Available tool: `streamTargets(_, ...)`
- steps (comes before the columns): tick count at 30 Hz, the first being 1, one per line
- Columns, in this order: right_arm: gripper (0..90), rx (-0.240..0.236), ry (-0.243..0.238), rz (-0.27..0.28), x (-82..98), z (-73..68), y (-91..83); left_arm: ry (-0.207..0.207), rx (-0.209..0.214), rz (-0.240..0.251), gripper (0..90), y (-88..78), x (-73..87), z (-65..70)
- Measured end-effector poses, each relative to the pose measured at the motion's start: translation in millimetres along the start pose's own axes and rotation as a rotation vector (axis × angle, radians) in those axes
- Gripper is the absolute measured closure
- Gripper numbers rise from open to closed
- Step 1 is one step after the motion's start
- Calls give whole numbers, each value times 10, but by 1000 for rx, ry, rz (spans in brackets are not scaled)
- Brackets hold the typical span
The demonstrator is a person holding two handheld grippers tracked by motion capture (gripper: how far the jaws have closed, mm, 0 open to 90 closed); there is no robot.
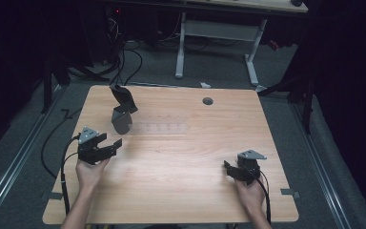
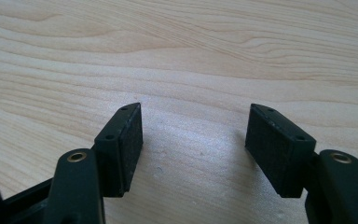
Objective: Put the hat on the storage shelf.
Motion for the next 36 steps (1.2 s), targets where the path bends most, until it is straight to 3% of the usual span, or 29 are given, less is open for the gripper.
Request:
streamTargets(12,367,0,0,0,0,0,0,14,37,-77,293,54,331,166)
streamTargets(18,367,0,0,0,0,0,0,56,24,-129,293,116,479,238)
streamTargets(23,367,0,0,0,0,0,0,106,6,-184,287,196,553,281)
streamTargets(25,367,-1,1,0,0,-1,0,121,-21,-216,282,223,558,297)
streamTargets(29,367,-1,3,-1,0,-2,-1,143,-40,-224,286,232,562,319)
streamTargets(36,367,-1,1,0,0,0,-1,141,-38,-224,282,233,563,321)
Point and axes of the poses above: each handheld gripper's, and its own axes: y roughly forward along the jaws, x roughly out of its underside, z roughly to its right, the point moved 2 cm from there along y, roughly forward along the jaws, and after that the axes turned 6 degrees about z, right-handed, at the moved point
